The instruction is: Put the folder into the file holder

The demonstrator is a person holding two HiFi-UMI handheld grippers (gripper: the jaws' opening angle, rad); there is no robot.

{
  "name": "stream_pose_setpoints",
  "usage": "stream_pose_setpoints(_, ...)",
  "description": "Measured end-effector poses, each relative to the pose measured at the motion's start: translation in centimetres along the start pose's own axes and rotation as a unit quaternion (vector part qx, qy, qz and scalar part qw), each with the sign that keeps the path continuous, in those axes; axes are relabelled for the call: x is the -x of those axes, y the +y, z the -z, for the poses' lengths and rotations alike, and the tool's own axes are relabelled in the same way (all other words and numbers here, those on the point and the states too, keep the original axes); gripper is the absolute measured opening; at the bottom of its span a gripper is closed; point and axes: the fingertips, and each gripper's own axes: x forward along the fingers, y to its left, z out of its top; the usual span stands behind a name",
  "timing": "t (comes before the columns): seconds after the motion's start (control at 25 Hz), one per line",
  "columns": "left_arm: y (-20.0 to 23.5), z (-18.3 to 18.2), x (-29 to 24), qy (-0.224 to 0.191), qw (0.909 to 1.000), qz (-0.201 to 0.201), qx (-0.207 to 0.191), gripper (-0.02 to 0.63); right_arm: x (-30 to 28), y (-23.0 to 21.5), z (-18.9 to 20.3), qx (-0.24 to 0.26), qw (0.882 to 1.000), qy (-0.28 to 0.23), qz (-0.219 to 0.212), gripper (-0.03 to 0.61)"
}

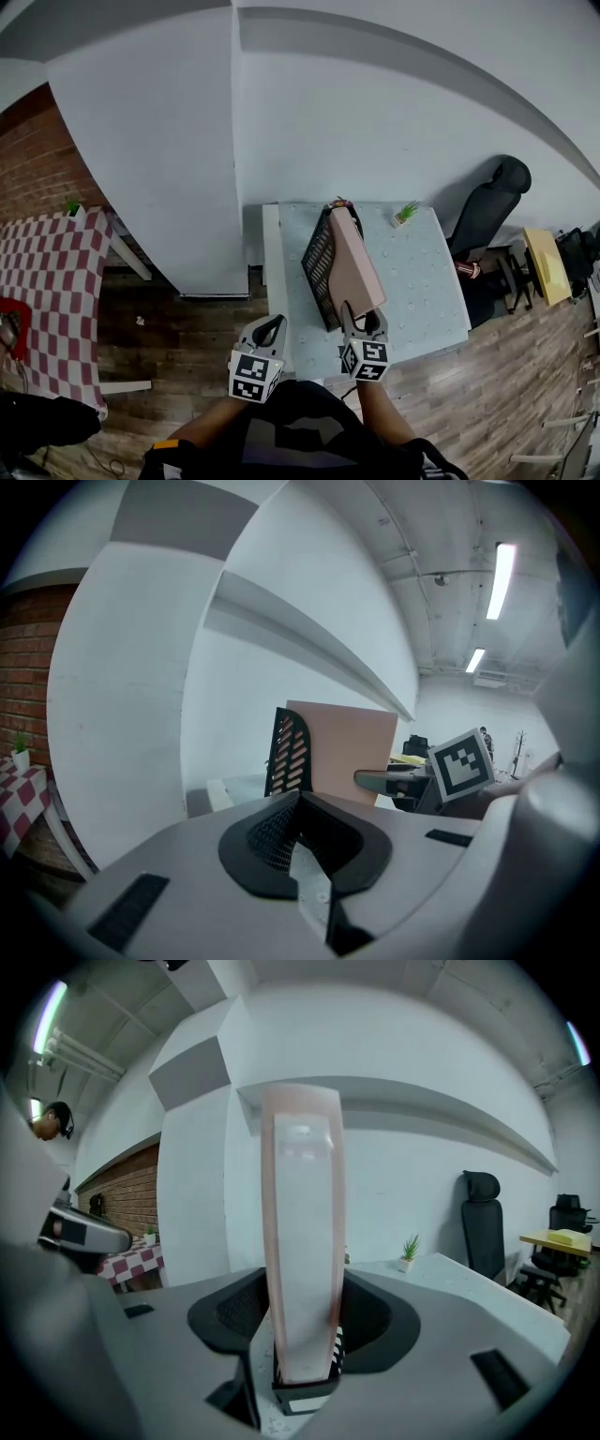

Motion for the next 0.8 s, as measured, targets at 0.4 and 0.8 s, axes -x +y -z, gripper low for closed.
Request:
stream_pose_setpoints(0.4, -2.4, 4.2, 1.2, 0.023, 0.9966, 0.079, -0.003, 0.006, 7.7, 2.7, 1.5, -0.05, 0.998, 0.029, 0.039, 0.23)
stream_pose_setpoints(0.8, -6.5, 5.6, 3.7, 0.027, 0.9966, 0.076, -0.014, 0.006, 13.0, 5.0, 2.9, -0.064, 0.997, 0.029, -0.016, 0.279)
